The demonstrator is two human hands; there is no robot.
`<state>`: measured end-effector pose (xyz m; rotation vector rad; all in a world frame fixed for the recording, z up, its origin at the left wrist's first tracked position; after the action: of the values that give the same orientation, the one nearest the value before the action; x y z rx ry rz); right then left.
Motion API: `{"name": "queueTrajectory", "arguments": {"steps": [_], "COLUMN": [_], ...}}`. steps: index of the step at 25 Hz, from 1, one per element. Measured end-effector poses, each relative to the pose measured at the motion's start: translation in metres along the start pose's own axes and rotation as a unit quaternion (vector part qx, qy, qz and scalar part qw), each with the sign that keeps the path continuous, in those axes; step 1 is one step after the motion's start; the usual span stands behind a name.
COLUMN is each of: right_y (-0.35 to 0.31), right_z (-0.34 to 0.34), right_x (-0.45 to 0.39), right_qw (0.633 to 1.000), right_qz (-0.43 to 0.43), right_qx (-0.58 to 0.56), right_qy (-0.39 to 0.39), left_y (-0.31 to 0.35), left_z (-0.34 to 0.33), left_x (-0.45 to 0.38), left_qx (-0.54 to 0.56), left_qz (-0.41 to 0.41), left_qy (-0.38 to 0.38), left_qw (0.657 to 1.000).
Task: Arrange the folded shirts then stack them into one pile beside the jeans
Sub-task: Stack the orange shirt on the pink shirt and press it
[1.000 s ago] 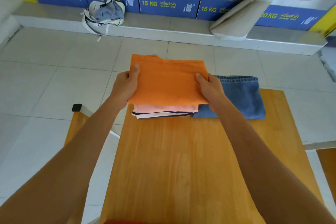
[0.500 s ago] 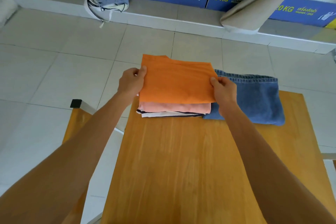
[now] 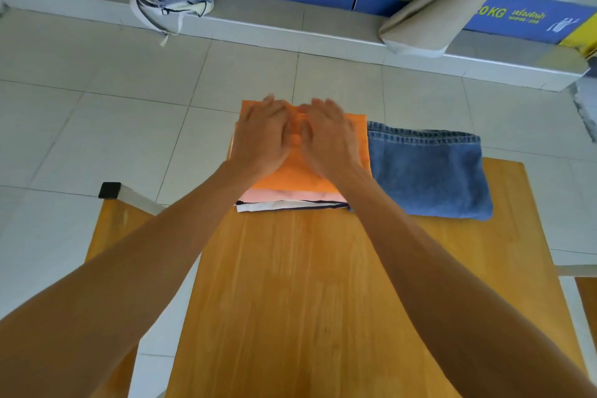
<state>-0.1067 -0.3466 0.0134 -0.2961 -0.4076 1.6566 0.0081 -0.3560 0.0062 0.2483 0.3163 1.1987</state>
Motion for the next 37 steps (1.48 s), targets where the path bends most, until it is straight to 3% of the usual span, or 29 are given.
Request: {"name": "queueTrajectory", "arguments": {"steps": [3, 13, 17, 20, 24, 28, 30, 35, 37], "right_y": [0.018, 0.141, 0.16, 0.145, 0.116, 0.088, 0.08, 0.068, 0.071], "right_z": [-0.053, -0.034, -0.01, 0.0, -0.015, -0.042, -0.053, -0.075, -0.077], "right_x": [-0.006, 0.016, 0.067, 0.124, 0.19, 0.247, 0.274, 0.342, 0.371], "right_qw": [0.989, 0.965, 0.961, 0.962, 0.96, 0.961, 0.959, 0.951, 0.947], "right_qz": [-0.025, -0.17, -0.266, -0.266, -0.233, -0.193, -0.191, -0.187, -0.205], "right_qx": [0.089, 0.131, 0.017, -0.061, -0.156, -0.194, -0.198, -0.201, -0.177], "right_qy": [-0.119, -0.149, -0.067, -0.005, 0.002, -0.04, -0.067, -0.141, -0.172], "left_y": [-0.024, -0.038, -0.039, -0.029, -0.024, -0.013, -0.002, 0.022, 0.025], "left_z": [-0.044, -0.055, -0.056, -0.035, -0.013, -0.027, -0.028, -0.017, -0.018], "left_x": [0.008, 0.016, 0.013, 0.037, 0.155, 0.307, 0.364, 0.444, 0.473], "left_qx": [-0.065, -0.028, -0.025, 0.012, 0.106, 0.23, 0.238, 0.193, 0.173], "left_qz": [0.054, 0.116, 0.13, 0.129, 0.206, 0.34, 0.39, 0.418, 0.471], "left_qy": [-0.093, -0.121, -0.168, -0.124, -0.027, -0.053, -0.066, -0.061, -0.078], "left_qw": [0.992, 0.986, 0.977, 0.984, 0.972, 0.91, 0.887, 0.886, 0.861]}}
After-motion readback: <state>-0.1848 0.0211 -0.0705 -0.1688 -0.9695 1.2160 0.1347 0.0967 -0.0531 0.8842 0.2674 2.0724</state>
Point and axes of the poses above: each hand's wrist, its own x-axis away from the middle knuckle, its own z-axis out of the back of the hand, y = z × x, the point moved 10 cm from there along -x, towards the middle knuckle, and after that the axes turned 8 degrees about -y, right-handed, at the moved point
